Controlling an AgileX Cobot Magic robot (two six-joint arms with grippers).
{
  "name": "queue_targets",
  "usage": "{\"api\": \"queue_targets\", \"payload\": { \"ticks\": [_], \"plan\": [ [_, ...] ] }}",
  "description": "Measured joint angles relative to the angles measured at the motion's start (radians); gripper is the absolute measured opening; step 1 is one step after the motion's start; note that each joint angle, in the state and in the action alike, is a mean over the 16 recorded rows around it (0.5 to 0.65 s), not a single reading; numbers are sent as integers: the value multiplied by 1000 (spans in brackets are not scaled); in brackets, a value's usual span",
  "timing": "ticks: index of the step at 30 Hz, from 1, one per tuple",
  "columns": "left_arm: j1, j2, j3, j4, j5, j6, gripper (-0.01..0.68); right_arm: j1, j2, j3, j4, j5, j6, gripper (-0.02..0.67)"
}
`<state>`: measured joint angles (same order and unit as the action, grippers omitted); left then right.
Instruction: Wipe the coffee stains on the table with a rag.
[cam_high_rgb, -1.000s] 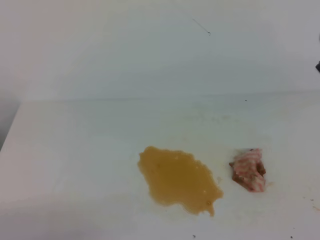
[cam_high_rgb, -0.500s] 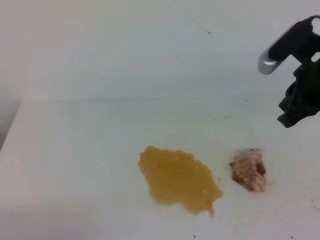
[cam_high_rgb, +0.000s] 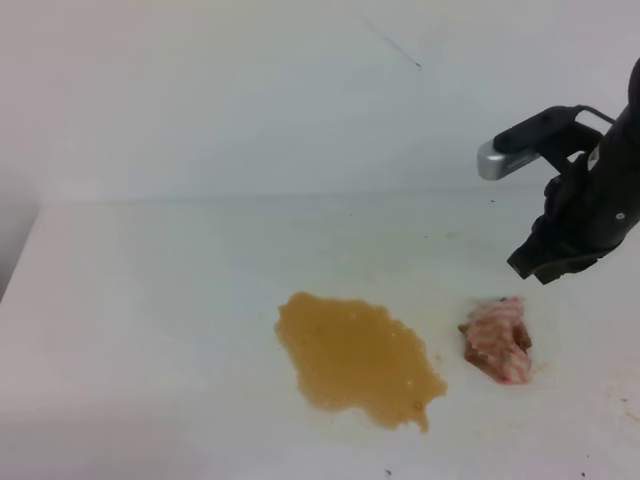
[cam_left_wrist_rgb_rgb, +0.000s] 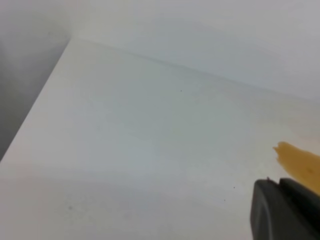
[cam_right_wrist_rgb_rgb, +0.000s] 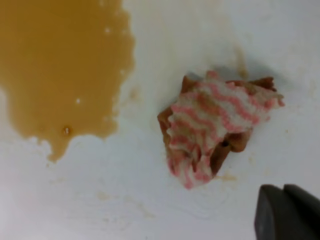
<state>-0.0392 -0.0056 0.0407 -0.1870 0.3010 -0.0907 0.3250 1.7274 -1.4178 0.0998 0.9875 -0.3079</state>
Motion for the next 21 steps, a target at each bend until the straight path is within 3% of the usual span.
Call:
{"api": "queue_targets", "payload": {
  "ticks": [11, 21],
  "plan": [
    [0, 0, 0, 0, 0, 0, 0, 1, 114, 0, 62, -15, 63, 360],
    [0, 0, 0, 0, 0, 0, 0, 15, 241, 0, 49, -56, 127, 357]
  ]
}}
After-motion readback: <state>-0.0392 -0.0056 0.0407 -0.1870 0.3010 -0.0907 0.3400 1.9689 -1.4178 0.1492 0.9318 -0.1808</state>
